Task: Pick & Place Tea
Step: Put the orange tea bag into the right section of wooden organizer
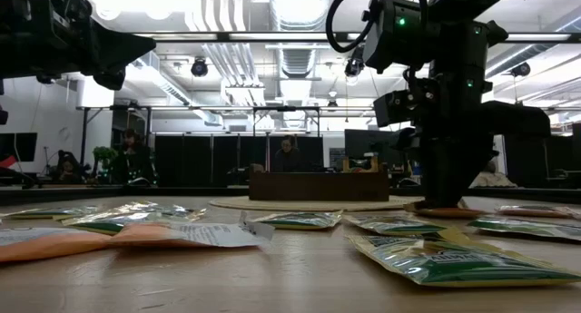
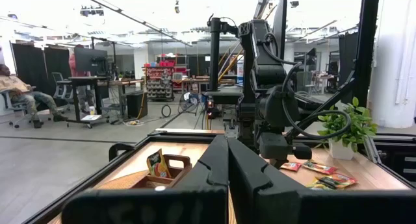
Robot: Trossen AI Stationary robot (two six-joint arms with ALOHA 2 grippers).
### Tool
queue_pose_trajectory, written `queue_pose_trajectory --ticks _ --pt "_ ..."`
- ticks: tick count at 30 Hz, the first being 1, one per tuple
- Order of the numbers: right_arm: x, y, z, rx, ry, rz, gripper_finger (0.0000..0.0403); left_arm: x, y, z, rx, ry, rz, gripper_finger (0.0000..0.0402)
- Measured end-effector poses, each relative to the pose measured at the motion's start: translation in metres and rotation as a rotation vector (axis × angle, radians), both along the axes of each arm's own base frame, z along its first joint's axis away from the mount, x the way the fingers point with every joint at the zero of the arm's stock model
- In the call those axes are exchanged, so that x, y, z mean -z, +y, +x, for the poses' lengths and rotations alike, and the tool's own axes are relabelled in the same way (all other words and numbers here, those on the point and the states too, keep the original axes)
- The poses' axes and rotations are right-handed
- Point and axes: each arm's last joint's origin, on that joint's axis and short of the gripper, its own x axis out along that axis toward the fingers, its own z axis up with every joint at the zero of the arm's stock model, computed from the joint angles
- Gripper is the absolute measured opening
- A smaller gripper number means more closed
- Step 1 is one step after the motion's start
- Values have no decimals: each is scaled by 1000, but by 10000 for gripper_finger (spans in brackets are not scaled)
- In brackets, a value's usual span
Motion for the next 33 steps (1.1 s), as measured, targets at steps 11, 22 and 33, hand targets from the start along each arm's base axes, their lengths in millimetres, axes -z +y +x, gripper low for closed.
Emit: queue_pose_trajectory --ticks 11,22,33 --pt "-8 -2 1 29 45 -90 11 0 0 0 0 0 0 0" --pt "-78 -28 37 106 -80 -504 9 0 0 0 0 0 0 0" --pt "-91 -90 40 224 -45 -747 8 0 0 0 0 0 0 0"
